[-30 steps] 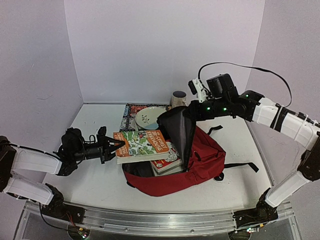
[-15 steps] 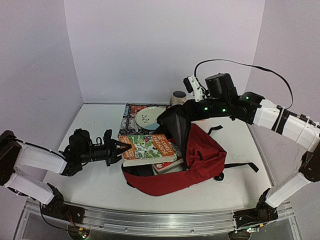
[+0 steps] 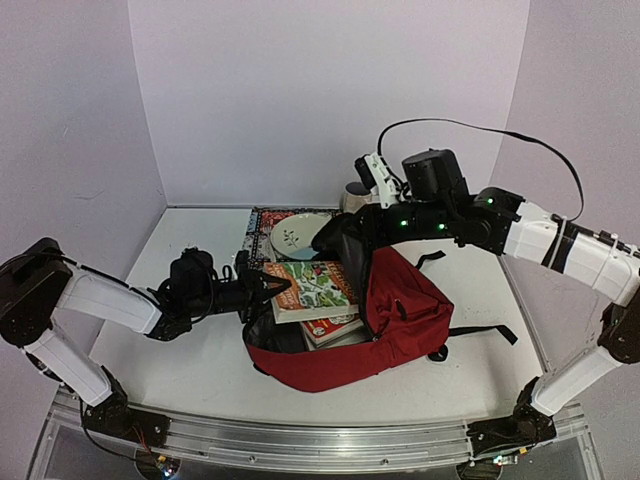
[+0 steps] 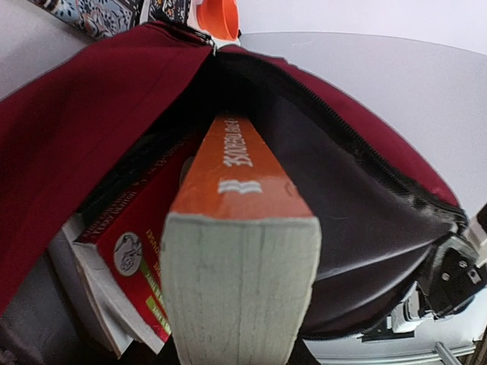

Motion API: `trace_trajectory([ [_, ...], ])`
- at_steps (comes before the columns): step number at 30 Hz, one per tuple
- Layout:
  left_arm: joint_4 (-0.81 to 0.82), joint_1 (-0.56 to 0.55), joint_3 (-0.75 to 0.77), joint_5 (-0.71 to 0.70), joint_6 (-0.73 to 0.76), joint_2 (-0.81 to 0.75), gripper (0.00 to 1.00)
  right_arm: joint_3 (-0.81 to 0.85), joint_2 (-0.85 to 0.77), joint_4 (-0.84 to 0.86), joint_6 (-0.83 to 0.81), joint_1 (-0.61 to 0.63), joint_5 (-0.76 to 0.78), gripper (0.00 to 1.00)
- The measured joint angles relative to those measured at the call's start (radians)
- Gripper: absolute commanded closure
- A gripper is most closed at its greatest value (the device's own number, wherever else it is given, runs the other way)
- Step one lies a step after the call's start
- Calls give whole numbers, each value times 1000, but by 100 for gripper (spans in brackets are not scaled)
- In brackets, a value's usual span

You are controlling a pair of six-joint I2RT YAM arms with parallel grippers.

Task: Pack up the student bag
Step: Place the book in the largest pocket of the bag.

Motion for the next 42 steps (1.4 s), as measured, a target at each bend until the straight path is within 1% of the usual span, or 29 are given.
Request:
trace_trajectory([
  [9,12,-131,42,-191,-26,62,99,9,44,23,-13,41,44,100],
  [14,16,-179,75,-266,-26,96,91,14,56,30,-14,54,60,100],
  [19,30,-211,124,-305,-6,162,77,29,73,37,-15,69,65,100],
  [22,19,-229,150,-326,28,182,66,32,84,45,-16,77,65,100],
  [23,8,-234,157,-332,41,183,61,32,87,45,-16,79,65,100],
  [28,-88,-267,177,-382,145,179,41,32,92,51,-17,81,64,100],
  [32,-184,-285,185,-435,232,133,31,32,101,53,-17,82,60,100],
  [36,-285,-289,187,-492,314,60,12,32,114,60,-17,86,53,100],
  [38,-327,-290,187,-513,348,25,10,32,121,62,-17,88,44,100],
  [42,-388,-291,178,-543,398,-53,11,36,138,66,-17,93,25,98],
])
